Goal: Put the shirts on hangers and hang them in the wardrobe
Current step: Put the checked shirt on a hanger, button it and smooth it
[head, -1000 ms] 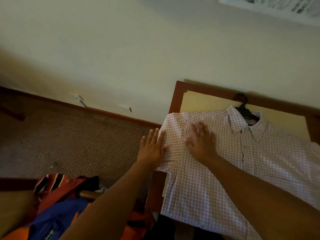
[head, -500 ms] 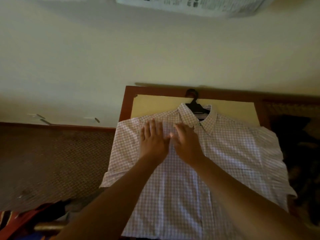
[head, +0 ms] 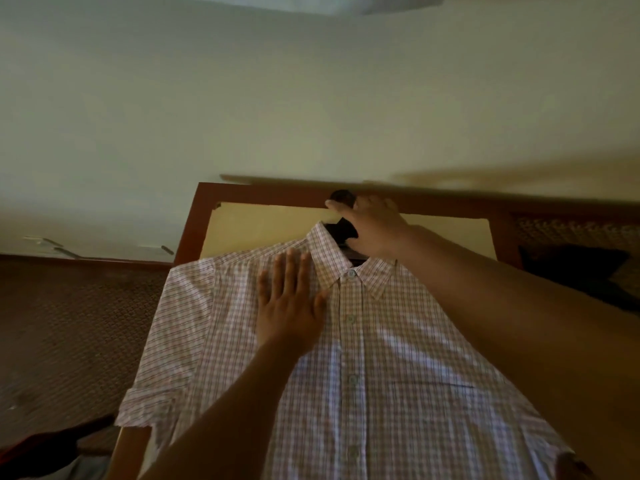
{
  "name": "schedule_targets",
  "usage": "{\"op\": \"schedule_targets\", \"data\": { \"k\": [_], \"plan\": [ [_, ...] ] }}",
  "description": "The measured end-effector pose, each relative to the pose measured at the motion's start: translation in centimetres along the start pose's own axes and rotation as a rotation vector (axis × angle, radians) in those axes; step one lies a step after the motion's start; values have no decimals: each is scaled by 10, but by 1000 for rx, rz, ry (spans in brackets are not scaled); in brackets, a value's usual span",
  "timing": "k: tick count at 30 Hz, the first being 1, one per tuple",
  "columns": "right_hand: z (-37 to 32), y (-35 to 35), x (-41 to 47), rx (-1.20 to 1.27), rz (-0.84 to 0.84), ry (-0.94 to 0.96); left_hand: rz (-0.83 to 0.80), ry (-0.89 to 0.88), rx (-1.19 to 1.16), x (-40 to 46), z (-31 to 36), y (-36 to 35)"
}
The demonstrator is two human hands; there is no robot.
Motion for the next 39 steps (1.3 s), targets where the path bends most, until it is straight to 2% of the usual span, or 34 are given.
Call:
{"op": "schedule_targets", "data": {
  "k": [4, 19, 21, 25, 26, 30, 33, 37, 39],
  "plan": [
    [-9, 2, 8, -146, -83, 93, 22, 10, -9, -2, -1, 4],
    [13, 4, -6, -211, 16, 15, -8, 26, 1, 1, -3, -4],
    [15, 2, -10, -139, 55, -4, -17, 26, -5, 1, -3, -3],
    [53, 4, -42, 324, 325, -214, -9, 36, -114, 2, -8, 5],
    [64, -3, -53, 400, 334, -291, -4, 52, -142, 5, -11, 9],
    [83, -37, -70, 574, 124, -516, 31, 94, -231, 44, -17, 30],
    [76, -38, -67, 625, 103, -517, 14, 59, -211, 70, -10, 48],
    [64, -43, -66, 444, 46, -517, -9, -19, -93, 81, 1, 52],
    [62, -43, -66, 428, 50, -529, -27, -26, -95, 83, 3, 49]
  ]
}}
Point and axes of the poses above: each hand's wrist, its own x-axis towards the middle knuckle, its own y-axis out of the back of the hand, z = x × y, the point moved 8 cm from there along x, towards the middle knuckle, and after that the axes turned 4 degrees about x, right-handed, at the moved point
